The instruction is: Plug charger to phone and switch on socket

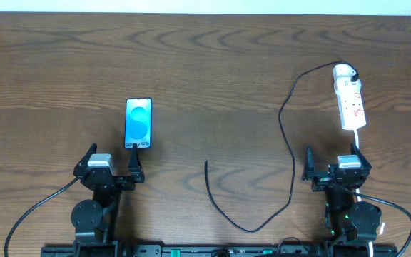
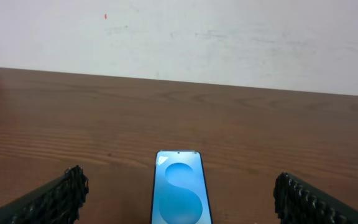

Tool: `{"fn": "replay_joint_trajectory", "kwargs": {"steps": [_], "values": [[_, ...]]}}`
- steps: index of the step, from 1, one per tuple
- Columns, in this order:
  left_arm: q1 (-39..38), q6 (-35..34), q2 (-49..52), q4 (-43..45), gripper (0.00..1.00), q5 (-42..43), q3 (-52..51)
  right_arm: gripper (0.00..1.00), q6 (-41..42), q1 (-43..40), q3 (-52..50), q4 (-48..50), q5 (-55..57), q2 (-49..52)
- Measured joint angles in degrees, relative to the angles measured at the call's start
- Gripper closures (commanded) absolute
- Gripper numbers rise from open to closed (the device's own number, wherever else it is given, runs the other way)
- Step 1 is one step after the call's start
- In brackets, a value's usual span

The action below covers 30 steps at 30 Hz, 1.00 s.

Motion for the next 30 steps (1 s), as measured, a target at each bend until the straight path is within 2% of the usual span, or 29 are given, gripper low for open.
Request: {"fn": "replay_joint_trajectory", "kwargs": {"steps": [19,30], "values": [[0.0,0.0,0.83,0.07,0.02,0.11,0.02,0.01,0.0,0.0,0.0,0.0,0.0,0.0],[0.0,0.33,16.9,-1.22,0.02,0.15,4.59,0.01,0.0,0.0,0.0,0.0,-0.02,0.0]]}}
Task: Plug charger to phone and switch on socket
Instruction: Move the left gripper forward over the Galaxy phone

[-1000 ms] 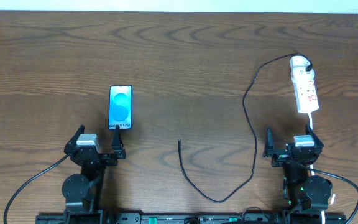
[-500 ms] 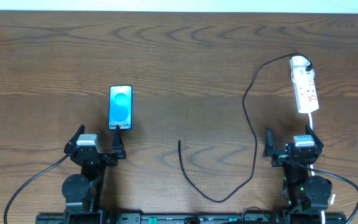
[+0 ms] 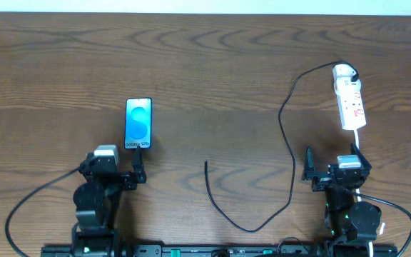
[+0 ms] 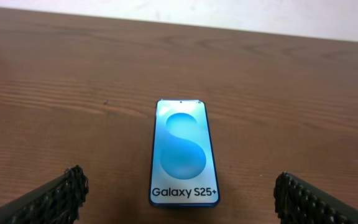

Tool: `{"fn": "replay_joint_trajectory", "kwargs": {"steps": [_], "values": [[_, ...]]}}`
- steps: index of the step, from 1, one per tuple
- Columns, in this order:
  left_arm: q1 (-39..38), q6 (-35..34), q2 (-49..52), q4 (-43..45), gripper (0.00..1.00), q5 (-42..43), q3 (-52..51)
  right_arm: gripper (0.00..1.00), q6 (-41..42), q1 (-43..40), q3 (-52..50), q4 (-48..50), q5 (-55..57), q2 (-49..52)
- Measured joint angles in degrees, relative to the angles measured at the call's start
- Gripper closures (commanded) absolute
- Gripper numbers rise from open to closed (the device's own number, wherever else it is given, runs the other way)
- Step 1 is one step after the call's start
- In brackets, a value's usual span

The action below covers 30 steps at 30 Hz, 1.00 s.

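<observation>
The phone (image 3: 138,123) lies flat on the table, screen up, reading "Galaxy S25+" (image 4: 183,152) in the left wrist view. My left gripper (image 3: 113,171) stands open just short of the phone's near end, its fingertips (image 4: 58,196) wide apart on either side. A black charger cable (image 3: 288,135) runs from the white power strip (image 3: 349,104) at the right and curls down to a loose end (image 3: 206,164) mid-table. My right gripper (image 3: 330,168) sits open below the strip, empty.
The wooden table (image 3: 205,57) stretches back to a white wall (image 4: 229,12). Each arm's own black cable trails off the near edge. The charger cable's loop lies between the two arms.
My left wrist has tilted downward, so the whole phone shows now instead of only its top half. The left arm base has shifted a little. The right arm, cable and strip are unchanged.
</observation>
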Motion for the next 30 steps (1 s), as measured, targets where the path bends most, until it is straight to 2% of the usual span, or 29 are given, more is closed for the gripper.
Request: {"fn": "replay_joint_trajectory", "kwargs": {"steps": [15,30], "values": [[0.0,0.39,25.46,-1.11,0.02,0.02,18.71,0.01,0.0,0.0,0.0,0.02,0.0,0.0],[0.0,0.39,37.75,-16.11,0.02,0.02,36.96,0.01,0.0,0.0,0.0,0.0,0.0,0.0]]}}
